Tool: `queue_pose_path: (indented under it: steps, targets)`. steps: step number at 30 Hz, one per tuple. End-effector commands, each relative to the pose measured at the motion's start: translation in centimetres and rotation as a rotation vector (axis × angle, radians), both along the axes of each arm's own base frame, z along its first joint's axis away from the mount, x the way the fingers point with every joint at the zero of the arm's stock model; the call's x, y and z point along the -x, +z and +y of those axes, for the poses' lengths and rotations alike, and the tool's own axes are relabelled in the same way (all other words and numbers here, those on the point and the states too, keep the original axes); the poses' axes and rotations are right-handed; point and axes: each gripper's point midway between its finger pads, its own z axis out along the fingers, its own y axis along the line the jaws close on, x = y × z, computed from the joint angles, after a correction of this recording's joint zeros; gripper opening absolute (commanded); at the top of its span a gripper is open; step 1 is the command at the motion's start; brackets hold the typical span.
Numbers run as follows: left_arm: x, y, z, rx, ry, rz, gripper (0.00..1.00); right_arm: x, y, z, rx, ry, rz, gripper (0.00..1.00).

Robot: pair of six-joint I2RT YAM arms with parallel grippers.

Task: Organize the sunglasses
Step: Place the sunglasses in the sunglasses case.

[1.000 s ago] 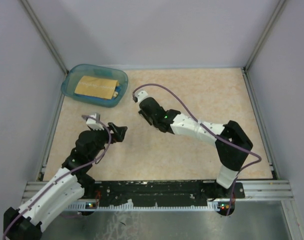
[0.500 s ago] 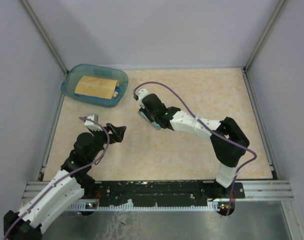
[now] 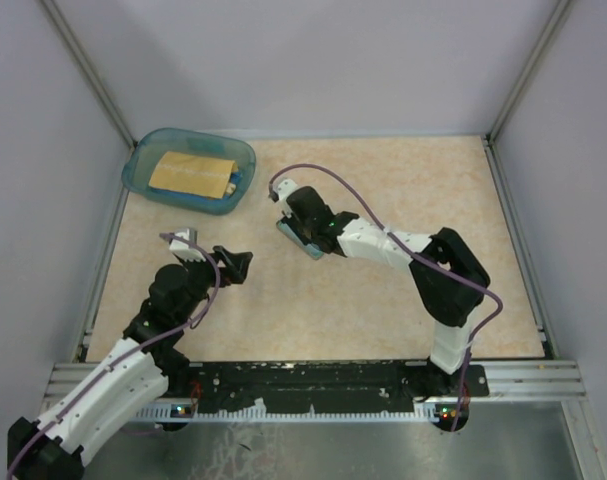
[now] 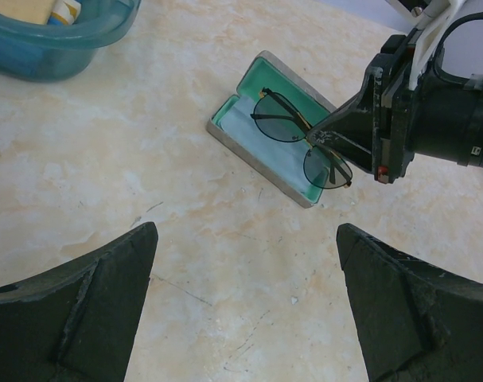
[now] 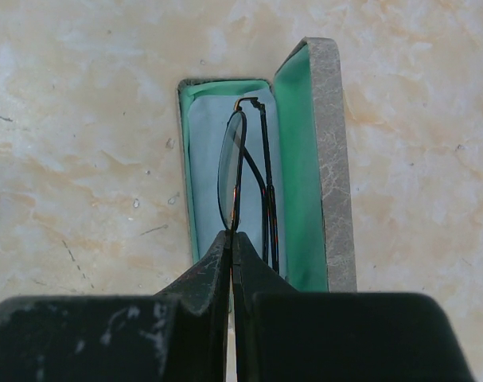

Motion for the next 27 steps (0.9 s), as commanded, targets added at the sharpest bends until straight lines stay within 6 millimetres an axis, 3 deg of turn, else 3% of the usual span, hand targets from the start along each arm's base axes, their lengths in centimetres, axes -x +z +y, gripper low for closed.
queue_pose_path:
  steps: [1, 27]
  targets:
    - [-0.3, 0.4, 0.1, 0.015, 0.014, -0.02, 1.0, -1.5, 2.4, 1.2, -0.056, 0.021, -0.051, 0.0]
    - [-0.4, 0.4, 0.4, 0.004, 0.025, -0.023, 1.0, -1.9, 0.7, 2.0, -0.051, 0.043, -0.014, 0.0]
